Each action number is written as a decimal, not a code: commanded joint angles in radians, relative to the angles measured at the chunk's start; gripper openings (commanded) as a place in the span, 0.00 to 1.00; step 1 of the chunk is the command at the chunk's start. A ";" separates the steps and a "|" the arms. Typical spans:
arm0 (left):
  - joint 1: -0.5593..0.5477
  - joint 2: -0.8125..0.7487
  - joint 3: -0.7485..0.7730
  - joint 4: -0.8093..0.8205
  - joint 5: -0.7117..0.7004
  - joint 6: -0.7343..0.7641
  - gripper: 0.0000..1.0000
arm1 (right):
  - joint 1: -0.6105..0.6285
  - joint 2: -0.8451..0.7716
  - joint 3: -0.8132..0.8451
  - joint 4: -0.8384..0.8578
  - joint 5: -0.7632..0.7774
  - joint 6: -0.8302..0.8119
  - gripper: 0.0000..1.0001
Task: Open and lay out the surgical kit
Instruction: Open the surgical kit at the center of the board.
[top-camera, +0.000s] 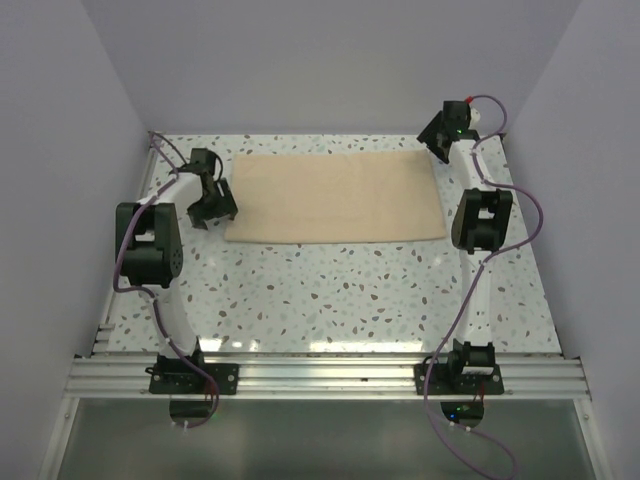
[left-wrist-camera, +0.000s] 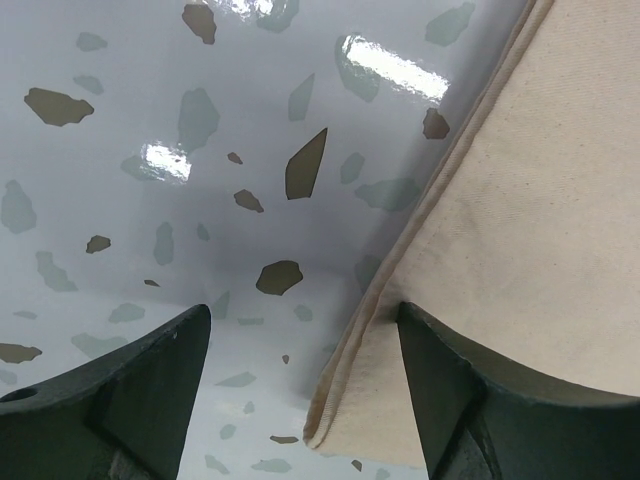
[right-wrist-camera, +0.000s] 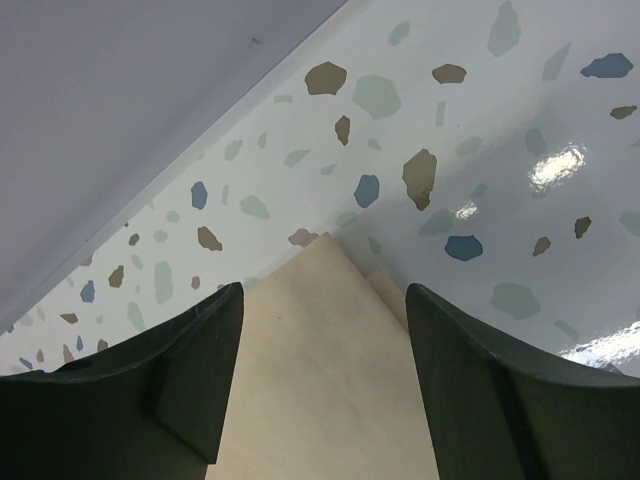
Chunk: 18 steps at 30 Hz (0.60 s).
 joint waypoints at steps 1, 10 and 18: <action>0.006 0.010 0.041 -0.011 0.006 0.011 0.79 | -0.001 -0.016 0.030 0.008 0.007 -0.001 0.69; 0.006 0.013 0.041 -0.014 0.004 0.022 0.79 | 0.004 0.022 0.036 -0.014 0.013 -0.023 0.65; 0.006 0.009 0.034 -0.014 0.001 0.027 0.79 | 0.019 0.032 -0.010 -0.012 0.022 -0.040 0.62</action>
